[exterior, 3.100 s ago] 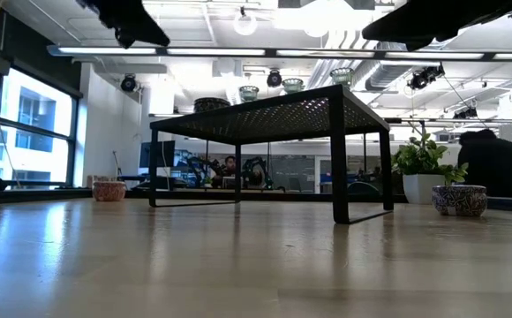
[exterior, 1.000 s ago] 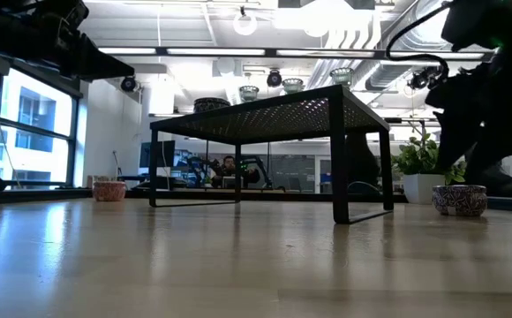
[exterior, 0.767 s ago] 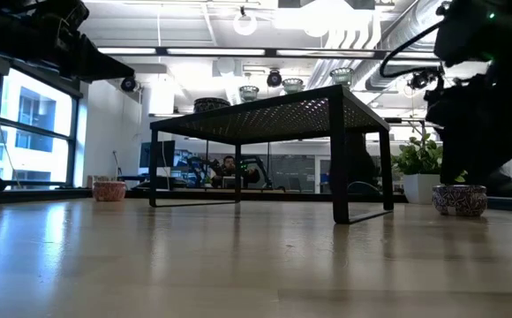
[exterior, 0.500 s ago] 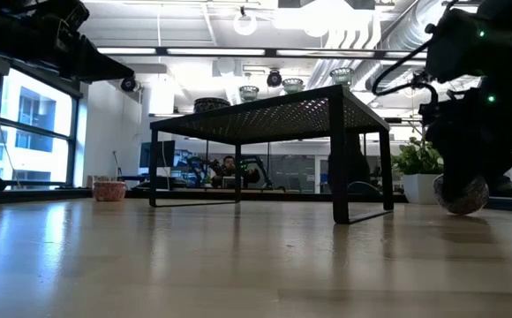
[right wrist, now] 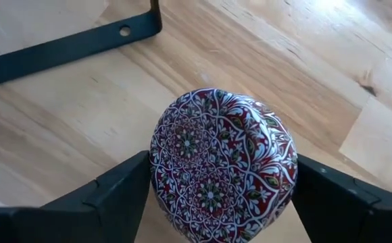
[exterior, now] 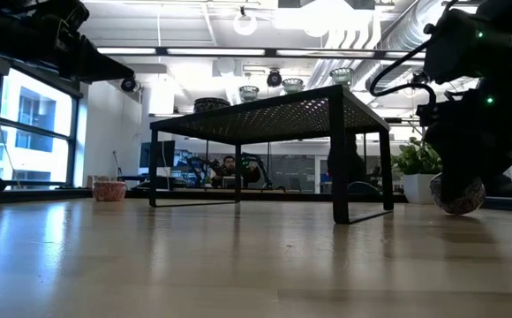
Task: Pick & Place candle stick holders
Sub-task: Put the red scented candle on the shelf
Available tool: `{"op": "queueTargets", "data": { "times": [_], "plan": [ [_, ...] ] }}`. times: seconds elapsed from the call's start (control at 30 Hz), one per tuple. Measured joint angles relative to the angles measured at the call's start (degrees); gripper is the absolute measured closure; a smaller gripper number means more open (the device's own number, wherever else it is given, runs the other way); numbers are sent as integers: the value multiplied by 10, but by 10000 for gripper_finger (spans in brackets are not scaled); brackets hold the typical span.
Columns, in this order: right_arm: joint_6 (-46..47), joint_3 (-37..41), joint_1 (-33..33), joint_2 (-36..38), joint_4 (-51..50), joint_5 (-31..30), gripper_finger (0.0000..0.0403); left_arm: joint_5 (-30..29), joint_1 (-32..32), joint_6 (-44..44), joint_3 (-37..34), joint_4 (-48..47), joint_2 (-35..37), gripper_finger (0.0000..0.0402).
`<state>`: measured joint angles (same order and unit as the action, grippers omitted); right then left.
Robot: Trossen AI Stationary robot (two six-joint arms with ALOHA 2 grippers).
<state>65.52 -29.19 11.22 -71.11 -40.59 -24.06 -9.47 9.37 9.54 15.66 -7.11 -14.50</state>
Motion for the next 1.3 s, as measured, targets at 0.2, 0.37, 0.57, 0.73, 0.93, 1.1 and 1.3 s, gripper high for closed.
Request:
{"op": "queueTargets", "data": {
  "times": [0.2, 0.37, 0.57, 0.73, 0.93, 1.1, 1.3],
  "plan": [
    [0, 0, 0, 9, 2, 14, 97, 0, 0, -4, 0, 0, 0, 401],
    [-3, 0, 1, 27, 6, 34, 97, 0, 0, -5, 0, -4, 0, 401],
    [-24, 0, 1, 53, 37, 58, 98, 0, 0, -8, 0, -4, 0, 401],
    [-25, 0, 24, 77, 57, 68, 98, 0, 0, -9, 0, -4, 0, 401],
    [-1, -21, 72, 101, 56, 70, 98, 0, 0, -10, 0, -4, 0, 401],
    [-9, -83, 116, 101, 51, 60, 98, 0, 0, -10, 0, -4, 0, 401],
    [-60, -183, 161, 96, 50, 9, 98, 0, 0, -11, 0, -4, 0, 401]
  ]
}}
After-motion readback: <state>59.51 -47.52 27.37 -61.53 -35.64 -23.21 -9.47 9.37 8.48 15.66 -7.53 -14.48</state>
